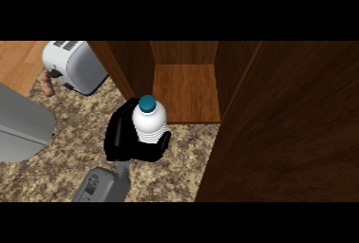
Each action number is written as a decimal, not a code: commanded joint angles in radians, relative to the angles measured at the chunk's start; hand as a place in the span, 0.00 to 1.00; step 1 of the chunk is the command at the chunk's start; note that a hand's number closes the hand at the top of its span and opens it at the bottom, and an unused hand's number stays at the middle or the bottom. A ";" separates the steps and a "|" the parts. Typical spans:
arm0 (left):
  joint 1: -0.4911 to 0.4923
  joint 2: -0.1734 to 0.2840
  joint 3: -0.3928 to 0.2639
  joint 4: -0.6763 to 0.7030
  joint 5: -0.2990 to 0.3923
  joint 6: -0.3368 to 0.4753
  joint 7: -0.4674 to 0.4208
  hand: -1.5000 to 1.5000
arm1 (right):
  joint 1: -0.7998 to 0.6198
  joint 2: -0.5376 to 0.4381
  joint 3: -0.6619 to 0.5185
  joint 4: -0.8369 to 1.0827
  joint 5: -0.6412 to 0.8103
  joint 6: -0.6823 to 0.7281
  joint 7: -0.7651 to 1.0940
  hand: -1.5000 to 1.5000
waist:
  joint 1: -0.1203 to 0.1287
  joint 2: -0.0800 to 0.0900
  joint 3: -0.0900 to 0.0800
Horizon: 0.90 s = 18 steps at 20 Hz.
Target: Pick up the bottled water, place it into the cabinet and close the cabinet
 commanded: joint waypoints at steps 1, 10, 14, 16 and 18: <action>-0.126 0.000 0.003 0.032 -0.001 0.051 0.046 1.00 | 0.034 -0.019 0.027 -0.085 0.071 0.012 0.006 0.00 | 0.000 0.001 0.000; -0.308 0.000 0.023 0.239 -0.028 0.170 -0.007 1.00 | 0.092 -0.076 0.022 -0.141 0.053 0.001 -0.022 0.00 | -0.008 0.002 0.000; -0.492 0.014 0.090 0.342 -0.042 0.196 0.099 1.00 | 0.072 -0.066 0.029 -0.127 0.056 -0.003 -0.020 0.00 | -0.011 0.003 0.000; -0.492 0.000 0.029 0.376 -0.050 0.241 0.067 1.00 | 0.092 -0.087 0.015 -0.130 0.033 0.010 -0.045 0.00 | -0.011 0.002 0.000; -0.534 0.000 0.074 0.457 -0.043 0.224 0.029 1.00 | 0.078 -0.086 -0.020 -0.147 0.010 0.007 -0.015 0.00 | -0.011 0.004 0.000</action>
